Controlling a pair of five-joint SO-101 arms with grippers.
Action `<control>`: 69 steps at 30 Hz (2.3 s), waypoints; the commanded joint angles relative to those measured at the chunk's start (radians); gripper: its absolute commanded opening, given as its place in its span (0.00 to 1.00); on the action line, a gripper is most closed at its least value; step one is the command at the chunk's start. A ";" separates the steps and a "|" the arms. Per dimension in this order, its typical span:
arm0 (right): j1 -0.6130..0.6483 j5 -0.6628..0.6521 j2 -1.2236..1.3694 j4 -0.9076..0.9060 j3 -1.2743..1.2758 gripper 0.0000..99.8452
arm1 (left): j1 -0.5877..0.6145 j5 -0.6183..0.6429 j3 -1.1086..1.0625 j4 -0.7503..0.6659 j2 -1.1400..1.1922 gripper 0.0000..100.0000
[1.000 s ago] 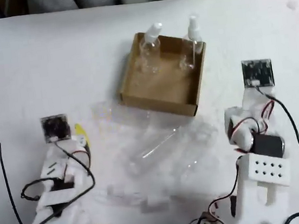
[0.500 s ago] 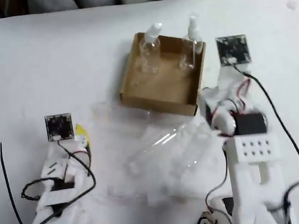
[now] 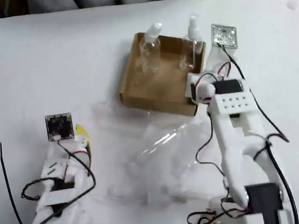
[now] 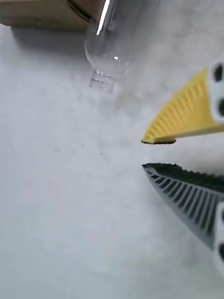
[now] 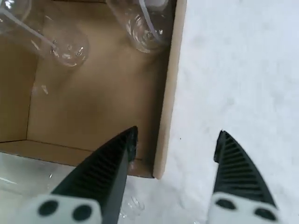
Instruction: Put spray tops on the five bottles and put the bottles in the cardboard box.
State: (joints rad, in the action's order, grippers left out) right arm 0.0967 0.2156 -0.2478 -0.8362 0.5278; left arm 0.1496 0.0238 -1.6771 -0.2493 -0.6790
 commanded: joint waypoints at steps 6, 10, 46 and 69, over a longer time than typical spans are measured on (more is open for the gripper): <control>0.076 0.012 0.145 0.139 -0.054 0.23 | -0.008 -0.012 0.002 0.003 -0.039 0.07; 0.090 0.012 0.196 0.165 -0.055 0.23 | -0.008 -0.012 0.002 0.003 -0.039 0.07; 0.028 -0.365 0.355 0.036 -0.213 0.02 | -0.008 -0.015 0.003 0.003 -0.039 0.07; 0.027 -0.735 0.351 -0.002 -0.189 0.02 | -0.008 -0.015 0.005 0.003 -0.039 0.07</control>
State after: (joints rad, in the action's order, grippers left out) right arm 0.1243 -0.4611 0.1128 -0.8316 0.3636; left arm 0.1481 0.0176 -1.6771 -0.2493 -0.6790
